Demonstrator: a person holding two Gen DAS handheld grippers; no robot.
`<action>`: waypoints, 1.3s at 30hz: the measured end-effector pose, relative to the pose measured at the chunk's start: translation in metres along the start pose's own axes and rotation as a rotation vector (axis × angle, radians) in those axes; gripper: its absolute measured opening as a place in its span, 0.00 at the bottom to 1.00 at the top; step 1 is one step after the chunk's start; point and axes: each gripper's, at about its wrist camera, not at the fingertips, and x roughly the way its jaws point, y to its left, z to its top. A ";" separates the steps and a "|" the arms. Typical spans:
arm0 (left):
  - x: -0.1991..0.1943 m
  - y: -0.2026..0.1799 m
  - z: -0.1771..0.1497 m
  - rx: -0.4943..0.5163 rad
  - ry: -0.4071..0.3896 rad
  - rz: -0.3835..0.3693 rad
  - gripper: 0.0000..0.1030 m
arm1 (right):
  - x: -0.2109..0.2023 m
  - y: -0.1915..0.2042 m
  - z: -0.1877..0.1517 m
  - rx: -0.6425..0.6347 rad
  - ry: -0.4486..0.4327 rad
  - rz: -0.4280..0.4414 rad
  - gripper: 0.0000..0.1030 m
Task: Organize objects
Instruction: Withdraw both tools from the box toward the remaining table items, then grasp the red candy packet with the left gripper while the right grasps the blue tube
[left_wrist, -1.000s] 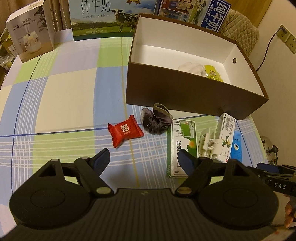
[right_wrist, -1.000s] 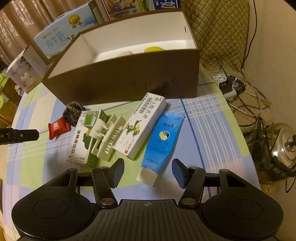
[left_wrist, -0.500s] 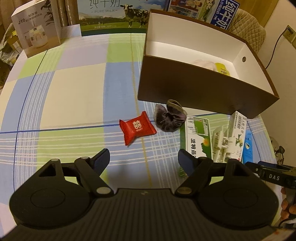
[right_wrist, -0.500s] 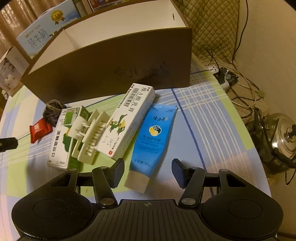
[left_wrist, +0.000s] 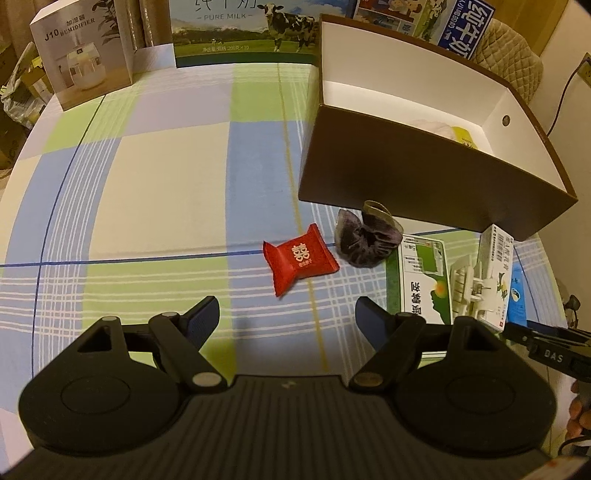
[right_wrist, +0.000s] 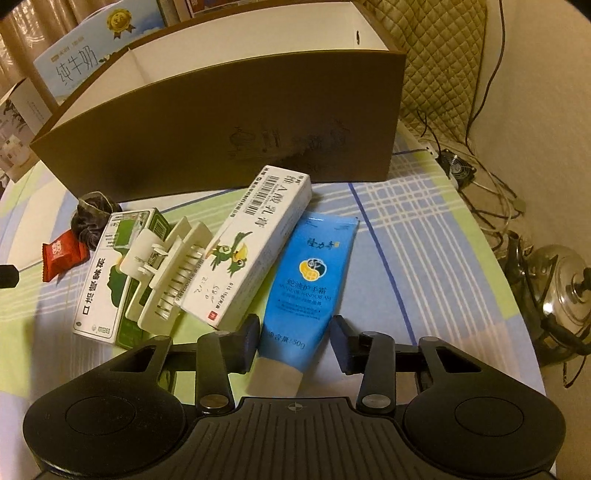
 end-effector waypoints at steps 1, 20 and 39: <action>0.001 0.000 0.001 0.003 0.000 -0.001 0.75 | -0.001 -0.002 -0.001 0.002 0.003 0.003 0.34; 0.045 -0.024 0.012 0.409 -0.084 -0.081 0.74 | -0.030 -0.047 -0.024 0.074 0.022 0.019 0.33; 0.078 -0.012 0.009 0.423 0.006 -0.134 0.53 | -0.024 -0.052 -0.018 0.086 0.023 0.029 0.33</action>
